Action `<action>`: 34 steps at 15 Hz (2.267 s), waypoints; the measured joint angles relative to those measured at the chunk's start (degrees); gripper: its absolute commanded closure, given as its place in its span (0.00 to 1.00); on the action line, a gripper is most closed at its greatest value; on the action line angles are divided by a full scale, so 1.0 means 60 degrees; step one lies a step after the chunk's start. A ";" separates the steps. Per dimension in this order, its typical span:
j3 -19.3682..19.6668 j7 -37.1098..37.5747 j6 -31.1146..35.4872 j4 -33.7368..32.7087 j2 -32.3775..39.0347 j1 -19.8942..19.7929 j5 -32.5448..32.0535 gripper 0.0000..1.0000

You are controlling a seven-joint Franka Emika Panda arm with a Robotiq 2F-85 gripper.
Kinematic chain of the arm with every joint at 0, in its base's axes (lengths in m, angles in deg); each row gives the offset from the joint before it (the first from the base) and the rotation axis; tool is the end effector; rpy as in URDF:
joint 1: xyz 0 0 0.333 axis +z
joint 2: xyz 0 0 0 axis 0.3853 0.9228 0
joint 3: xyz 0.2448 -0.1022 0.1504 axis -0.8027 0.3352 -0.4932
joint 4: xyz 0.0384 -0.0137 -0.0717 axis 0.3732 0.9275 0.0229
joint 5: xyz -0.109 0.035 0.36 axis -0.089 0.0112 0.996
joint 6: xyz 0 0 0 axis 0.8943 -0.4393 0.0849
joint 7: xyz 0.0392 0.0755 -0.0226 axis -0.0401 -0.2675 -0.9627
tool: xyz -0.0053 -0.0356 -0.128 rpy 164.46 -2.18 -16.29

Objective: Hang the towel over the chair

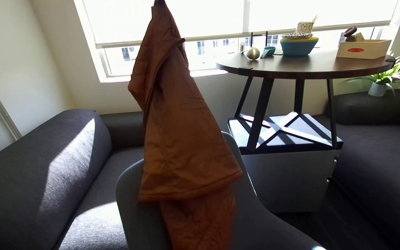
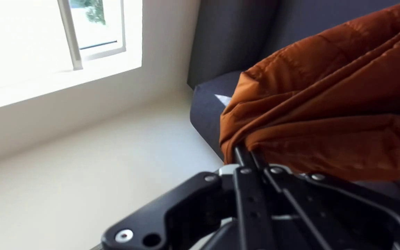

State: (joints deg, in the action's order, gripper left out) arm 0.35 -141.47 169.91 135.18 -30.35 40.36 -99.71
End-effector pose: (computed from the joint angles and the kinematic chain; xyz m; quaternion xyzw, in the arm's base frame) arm 0.7199 0.2461 0.5647 0.6329 0.6257 0.3819 0.2493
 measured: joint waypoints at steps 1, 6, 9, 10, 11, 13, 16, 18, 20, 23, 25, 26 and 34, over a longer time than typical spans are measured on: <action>0.0172 0.0505 0.0368 -0.0174 0.0299 0.0062 -0.0582 0.97; 0.0200 0.0663 0.0434 -0.0176 0.0460 0.0072 -0.0661 0.99; 0.0282 0.0659 0.0593 -0.0159 0.0594 0.0103 -0.0802 0.99; 0.0412 0.0726 0.0961 -0.0165 0.0788 0.0149 -0.0892 0.99; 0.0580 0.0735 0.1490 -0.0187 0.1076 0.0206 -0.1097 0.99; 0.1124 0.0971 0.2639 -0.0364 0.1907 0.0420 -0.1450 0.99; 0.2138 0.1398 0.3710 -0.1031 0.3352 0.0860 -0.1553 0.99; 0.2576 0.1413 0.3860 -0.1466 0.4107 0.1059 -0.1553 0.99; 0.2863 0.1402 0.3871 -0.1805 0.4656 0.1191 -0.1553 0.99; 0.3059 0.1372 0.3870 -0.2259 0.5200 0.1293 -0.1552 0.99; 0.3231 0.1568 0.3892 -0.2861 0.5398 0.1353 -0.1498 0.97; 0.3247 0.1661 0.3885 -0.3171 0.5403 0.1356 -0.1467 0.97; 0.4609 0.3115 0.3771 -0.4369 0.5751 0.1655 -0.1434 0.99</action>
State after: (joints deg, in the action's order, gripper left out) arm 28.00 -122.78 192.54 108.97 4.15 50.29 -108.32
